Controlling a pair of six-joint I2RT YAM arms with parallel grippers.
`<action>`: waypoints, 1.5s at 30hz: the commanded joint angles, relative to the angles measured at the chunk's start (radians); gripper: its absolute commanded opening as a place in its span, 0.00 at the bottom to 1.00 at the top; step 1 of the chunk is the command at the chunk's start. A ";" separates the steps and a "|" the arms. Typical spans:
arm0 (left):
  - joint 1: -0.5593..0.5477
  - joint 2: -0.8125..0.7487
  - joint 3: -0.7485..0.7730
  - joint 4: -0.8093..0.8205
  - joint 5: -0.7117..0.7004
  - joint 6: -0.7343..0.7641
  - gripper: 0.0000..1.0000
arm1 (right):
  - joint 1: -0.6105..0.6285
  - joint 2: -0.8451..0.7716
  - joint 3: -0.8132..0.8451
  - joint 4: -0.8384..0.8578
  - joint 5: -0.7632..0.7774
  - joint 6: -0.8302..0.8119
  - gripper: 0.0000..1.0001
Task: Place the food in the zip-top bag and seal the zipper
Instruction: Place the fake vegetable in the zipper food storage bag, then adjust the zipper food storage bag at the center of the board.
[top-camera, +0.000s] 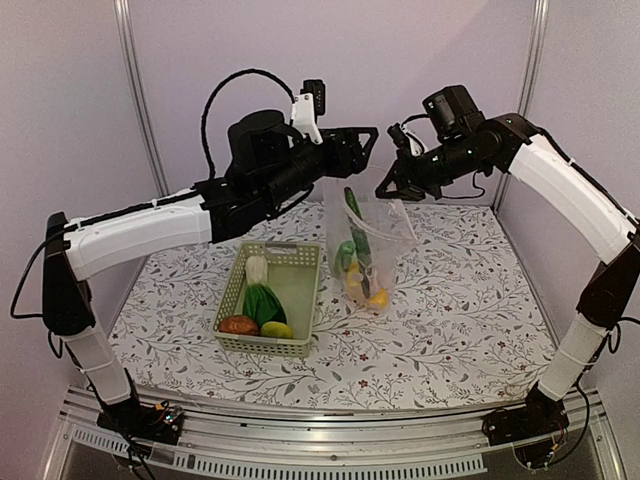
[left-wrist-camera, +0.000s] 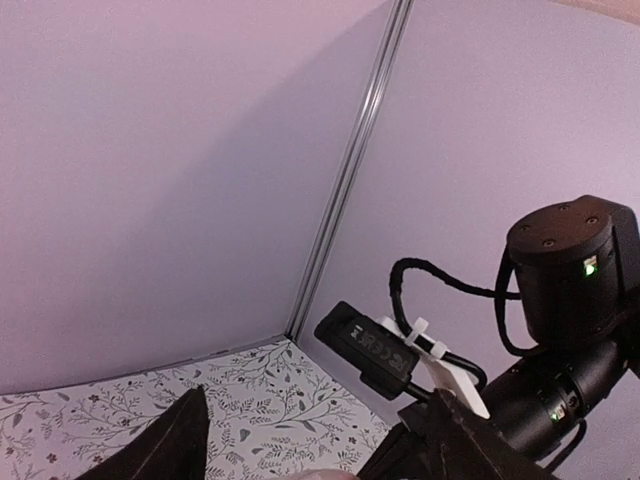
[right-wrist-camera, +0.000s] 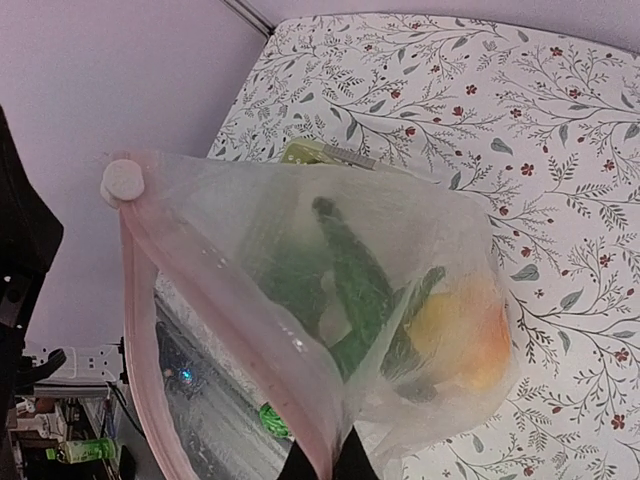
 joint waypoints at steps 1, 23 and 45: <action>-0.014 -0.032 0.080 -0.070 0.003 0.041 0.74 | -0.017 0.004 -0.006 0.004 0.042 -0.018 0.00; 0.043 -0.321 -0.271 -0.730 -0.361 -0.194 0.73 | -0.156 -0.061 -0.167 0.001 0.255 -0.163 0.00; 0.132 -0.402 -0.558 -0.856 0.219 -0.248 0.57 | 0.019 -0.151 -0.513 0.185 0.076 -0.020 0.01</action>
